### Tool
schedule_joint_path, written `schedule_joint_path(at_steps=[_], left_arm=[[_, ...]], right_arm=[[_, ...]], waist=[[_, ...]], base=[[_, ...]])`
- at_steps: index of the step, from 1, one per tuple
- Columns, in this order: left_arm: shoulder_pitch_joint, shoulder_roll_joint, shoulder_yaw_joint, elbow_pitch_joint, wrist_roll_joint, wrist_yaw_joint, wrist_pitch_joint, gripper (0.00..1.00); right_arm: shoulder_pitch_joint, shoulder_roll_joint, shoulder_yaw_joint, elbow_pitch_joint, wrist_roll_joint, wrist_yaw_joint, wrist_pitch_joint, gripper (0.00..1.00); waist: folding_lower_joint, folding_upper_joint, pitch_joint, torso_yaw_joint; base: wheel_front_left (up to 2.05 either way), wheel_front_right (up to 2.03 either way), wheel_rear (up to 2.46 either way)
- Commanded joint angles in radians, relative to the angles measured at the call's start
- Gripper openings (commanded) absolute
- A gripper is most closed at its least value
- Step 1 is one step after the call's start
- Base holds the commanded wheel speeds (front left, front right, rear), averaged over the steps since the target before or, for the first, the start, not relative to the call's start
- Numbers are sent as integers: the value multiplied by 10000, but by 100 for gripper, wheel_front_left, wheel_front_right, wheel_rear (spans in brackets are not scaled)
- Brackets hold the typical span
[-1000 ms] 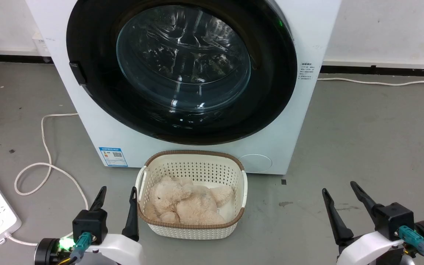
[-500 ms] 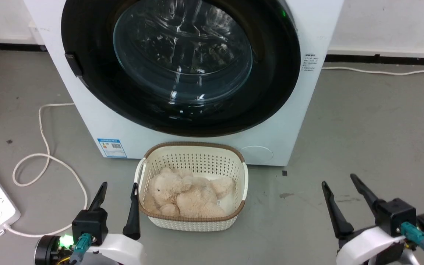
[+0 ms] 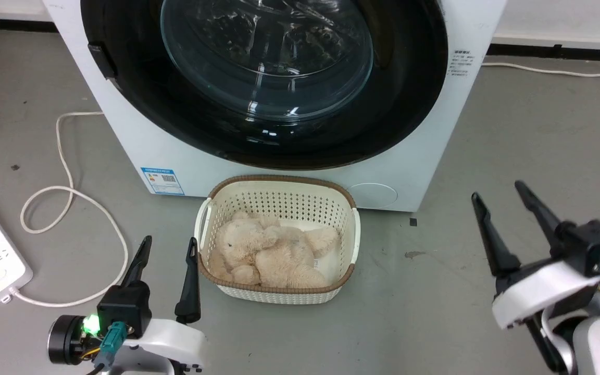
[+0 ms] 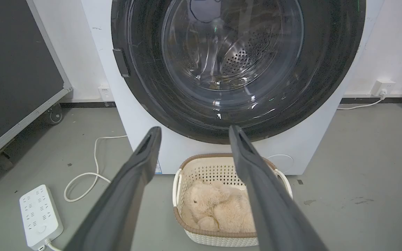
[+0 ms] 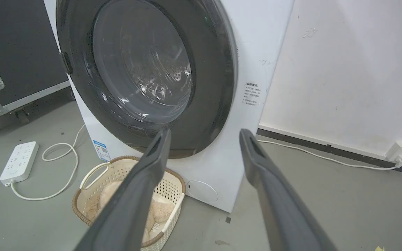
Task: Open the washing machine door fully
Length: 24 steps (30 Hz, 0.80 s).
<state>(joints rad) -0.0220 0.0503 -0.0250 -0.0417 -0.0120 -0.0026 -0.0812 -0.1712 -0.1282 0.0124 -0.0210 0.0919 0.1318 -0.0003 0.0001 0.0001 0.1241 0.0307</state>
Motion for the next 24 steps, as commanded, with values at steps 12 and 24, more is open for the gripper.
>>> schedule_joint_path(at_steps=[12, 24], left_arm=[[-264, 4, -129, -211, -108, -7, -356, 100], [-482, 5, -193, -460, -117, -16, -586, 100]], right_arm=[[-1726, 192, -806, 764, 1706, -5, 592, 0], [-3777, 345, -1782, 2151, 3324, -6, 1800, 0]], waist=[[-1, -1, 322, 111], [-1, -1, 882, 287]], base=[[0, 0, 0], [0, 0, 0]])
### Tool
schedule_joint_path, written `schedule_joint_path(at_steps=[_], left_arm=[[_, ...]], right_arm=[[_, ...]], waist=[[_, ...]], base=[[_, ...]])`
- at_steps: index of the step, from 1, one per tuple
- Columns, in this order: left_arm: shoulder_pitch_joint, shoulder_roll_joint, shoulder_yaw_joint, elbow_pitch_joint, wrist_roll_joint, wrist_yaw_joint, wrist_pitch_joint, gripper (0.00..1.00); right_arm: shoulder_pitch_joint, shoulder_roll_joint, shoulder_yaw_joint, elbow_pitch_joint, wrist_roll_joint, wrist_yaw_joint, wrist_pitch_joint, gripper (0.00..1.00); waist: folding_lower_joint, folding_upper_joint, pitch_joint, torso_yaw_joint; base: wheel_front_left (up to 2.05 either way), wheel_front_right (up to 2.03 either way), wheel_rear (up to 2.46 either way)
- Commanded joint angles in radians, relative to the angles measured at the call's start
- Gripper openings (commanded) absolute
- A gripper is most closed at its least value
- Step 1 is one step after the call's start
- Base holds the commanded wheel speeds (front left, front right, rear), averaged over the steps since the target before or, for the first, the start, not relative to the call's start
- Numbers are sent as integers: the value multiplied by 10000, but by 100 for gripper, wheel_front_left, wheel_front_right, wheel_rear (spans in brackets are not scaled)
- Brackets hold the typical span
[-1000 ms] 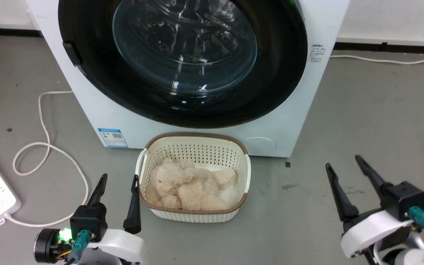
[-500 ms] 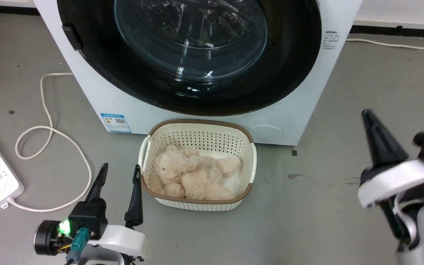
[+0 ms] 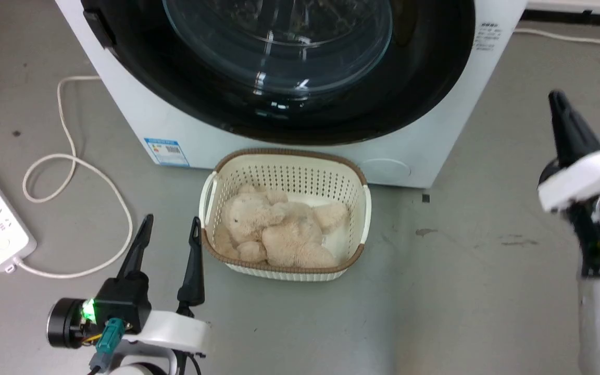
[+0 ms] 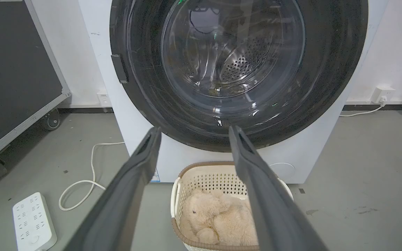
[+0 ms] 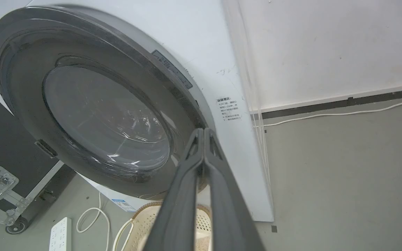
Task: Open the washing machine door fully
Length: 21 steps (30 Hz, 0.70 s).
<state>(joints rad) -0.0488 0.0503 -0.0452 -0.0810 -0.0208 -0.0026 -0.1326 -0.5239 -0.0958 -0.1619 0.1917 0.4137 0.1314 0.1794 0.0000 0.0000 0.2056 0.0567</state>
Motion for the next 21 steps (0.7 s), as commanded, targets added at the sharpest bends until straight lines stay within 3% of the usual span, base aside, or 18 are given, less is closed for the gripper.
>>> schedule_joint_path(at_steps=[1, 21], left_arm=[[-279, 6, 1, -116, -27, -29, -114, 100], [-683, 3, -262, -356, -119, -53, -511, 100]], right_arm=[[-676, 29, -160, 263, 328, -2, 254, 0], [-4454, -246, -1732, 3497, 2122, -4, 2660, 0]], waist=[[0, 0, 221, 69], [0, 0, 1212, 579]], base=[[0, 0, 0], [0, 0, 0]])
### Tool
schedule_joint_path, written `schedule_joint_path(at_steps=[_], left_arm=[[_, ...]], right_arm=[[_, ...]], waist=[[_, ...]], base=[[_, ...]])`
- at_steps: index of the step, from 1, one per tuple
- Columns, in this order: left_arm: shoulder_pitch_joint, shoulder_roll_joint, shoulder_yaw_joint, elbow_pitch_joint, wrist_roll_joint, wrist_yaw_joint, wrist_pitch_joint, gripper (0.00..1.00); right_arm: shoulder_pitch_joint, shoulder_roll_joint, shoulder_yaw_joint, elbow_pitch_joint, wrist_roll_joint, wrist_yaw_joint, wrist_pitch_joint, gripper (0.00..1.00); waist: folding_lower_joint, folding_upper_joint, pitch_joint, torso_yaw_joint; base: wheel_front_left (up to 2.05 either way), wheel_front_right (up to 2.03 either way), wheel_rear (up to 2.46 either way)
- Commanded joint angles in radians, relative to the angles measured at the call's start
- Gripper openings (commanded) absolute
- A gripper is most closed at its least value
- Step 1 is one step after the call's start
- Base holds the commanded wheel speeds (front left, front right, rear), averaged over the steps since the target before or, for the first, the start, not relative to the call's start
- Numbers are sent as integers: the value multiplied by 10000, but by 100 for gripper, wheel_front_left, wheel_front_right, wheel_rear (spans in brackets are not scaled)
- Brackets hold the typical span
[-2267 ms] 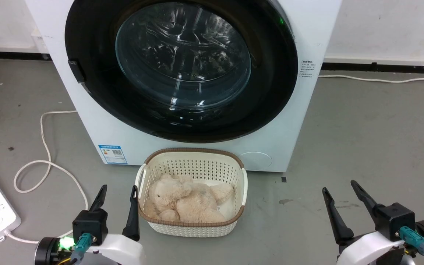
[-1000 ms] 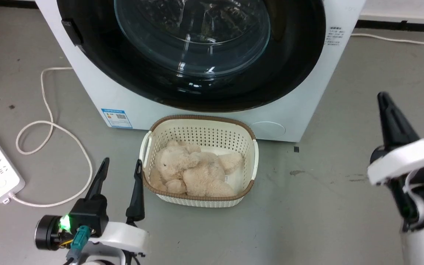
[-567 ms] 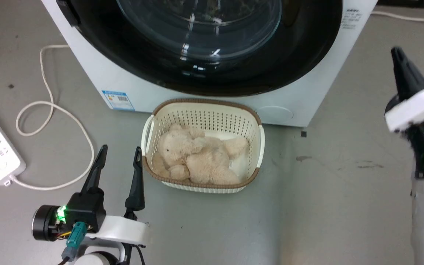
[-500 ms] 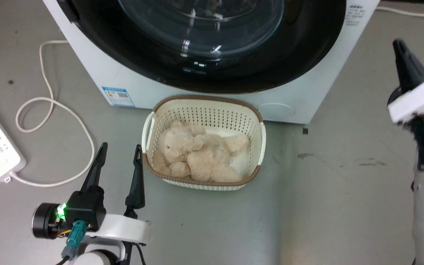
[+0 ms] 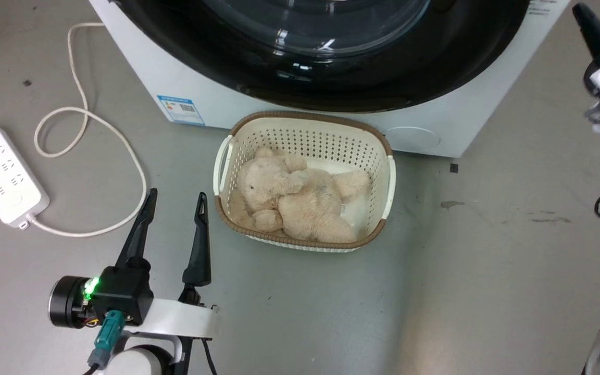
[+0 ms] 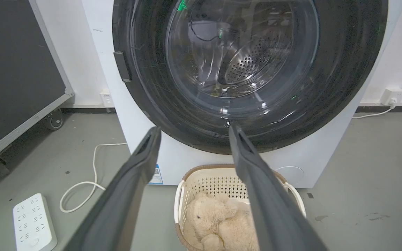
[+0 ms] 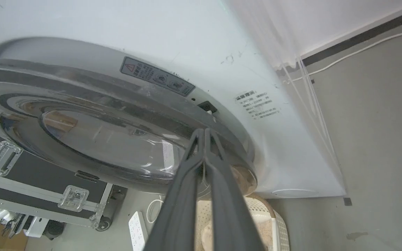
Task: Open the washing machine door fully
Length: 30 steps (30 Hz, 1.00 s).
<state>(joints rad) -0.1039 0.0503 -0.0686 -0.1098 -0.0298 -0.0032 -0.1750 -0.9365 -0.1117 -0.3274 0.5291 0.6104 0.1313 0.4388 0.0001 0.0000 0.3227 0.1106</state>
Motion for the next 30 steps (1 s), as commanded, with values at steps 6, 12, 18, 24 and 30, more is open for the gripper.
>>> schedule_joint_path(at_steps=[6, 12, 18, 24, 30], left_arm=[[-217, 2, -125, -151, -72, -51, -212, 100], [-308, 2, -184, -237, -100, -54, -338, 100], [-382, 1, -243, -327, -114, -63, -463, 100], [-514, 1, -279, -396, -133, -63, -588, 100], [-672, 0, -366, -401, -188, -34, -714, 100]], right_arm=[[-1517, -275, -784, 1382, 491, -3, 971, 0], [-2554, -521, -1365, 2534, 585, -3, 1572, 0], [-3571, -702, -1887, 3563, 700, -4, 2101, 0], [-4537, -733, -2270, 4357, 854, -4, 2627, 0], [-5033, -851, -2520, 5034, 882, -5, 3109, 0]], waist=[[-1, 0, 313, 221], [-1, 0, 595, 401], [-1, 0, 857, 566], [-1, 0, 1135, 686], [-1, 0, 1238, 805]], base=[[0, 0, 0], [0, 0, 0], [0, 0, 0], [0, 0, 0], [0, 0, 0]])
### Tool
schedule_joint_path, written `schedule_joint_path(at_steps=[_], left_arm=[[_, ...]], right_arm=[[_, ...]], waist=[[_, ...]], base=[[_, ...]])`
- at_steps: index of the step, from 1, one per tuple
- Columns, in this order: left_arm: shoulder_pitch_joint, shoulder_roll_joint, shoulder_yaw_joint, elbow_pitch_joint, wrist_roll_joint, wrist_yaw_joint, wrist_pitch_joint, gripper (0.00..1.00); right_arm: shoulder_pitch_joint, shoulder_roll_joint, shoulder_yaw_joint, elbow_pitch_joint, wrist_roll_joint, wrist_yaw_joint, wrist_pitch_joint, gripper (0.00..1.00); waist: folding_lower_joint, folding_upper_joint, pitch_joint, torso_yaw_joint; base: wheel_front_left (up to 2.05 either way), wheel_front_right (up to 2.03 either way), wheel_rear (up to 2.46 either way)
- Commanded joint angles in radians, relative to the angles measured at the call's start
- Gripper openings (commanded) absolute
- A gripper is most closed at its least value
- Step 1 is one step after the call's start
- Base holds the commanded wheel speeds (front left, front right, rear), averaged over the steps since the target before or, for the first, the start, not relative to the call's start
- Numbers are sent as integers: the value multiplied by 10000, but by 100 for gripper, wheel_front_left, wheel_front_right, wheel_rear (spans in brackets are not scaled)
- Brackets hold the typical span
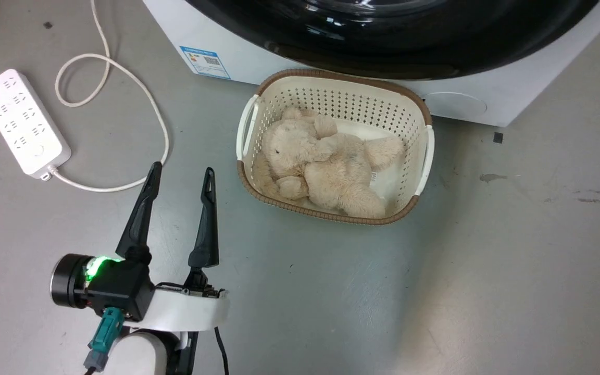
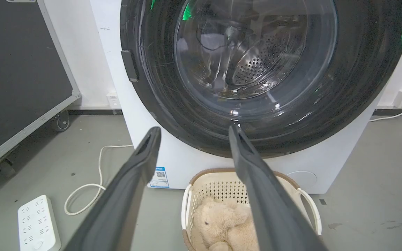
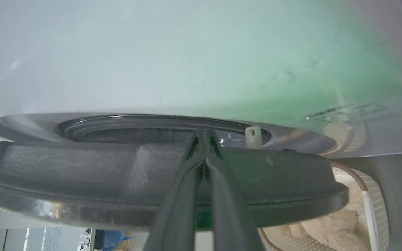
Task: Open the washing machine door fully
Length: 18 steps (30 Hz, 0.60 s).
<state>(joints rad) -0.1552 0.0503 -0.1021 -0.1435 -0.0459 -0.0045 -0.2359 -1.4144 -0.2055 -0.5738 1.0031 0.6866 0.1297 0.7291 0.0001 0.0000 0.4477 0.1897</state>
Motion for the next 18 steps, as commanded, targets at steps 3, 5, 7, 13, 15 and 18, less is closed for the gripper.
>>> schedule_joint_path(at_steps=[3, 5, 7, 13, 15, 18], left_arm=[[-162, 0, -67, -58, -44, 27, -167, 100], [-129, 0, -90, -33, -34, 46, -209, 100], [-86, 0, -105, 9, -59, 42, -250, 100], [166, 0, -106, 326, -133, -30, -258, 100], [314, 0, -83, 434, -162, -33, -258, 100], [609, 0, -71, 589, -206, -83, -258, 100]], right_arm=[[-209, 72, -112, 560, 155, 10, 555, 0], [-80, 100, -158, 675, 233, 10, 800, 0], [109, 148, -224, 748, 357, 10, 1074, 0], [1539, 663, -34, 229, 500, 10, 1709, 0], [2142, 904, 98, -49, 578, 10, 1983, 0], [3081, 1242, 277, -534, 830, 10, 2402, 0]], waist=[[-1, 0, -130, 10], [-1, 0, -277, -22], [-1, 0, -446, -60], [-1, 0, -1255, -264], [-1, 0, -1569, -336], [-1, 0, -2065, -443]], base=[[0, 0, 0], [0, 0, 0], [0, 0, 0], [0, 0, 0], [0, 0, 0], [0, 0, 0]])
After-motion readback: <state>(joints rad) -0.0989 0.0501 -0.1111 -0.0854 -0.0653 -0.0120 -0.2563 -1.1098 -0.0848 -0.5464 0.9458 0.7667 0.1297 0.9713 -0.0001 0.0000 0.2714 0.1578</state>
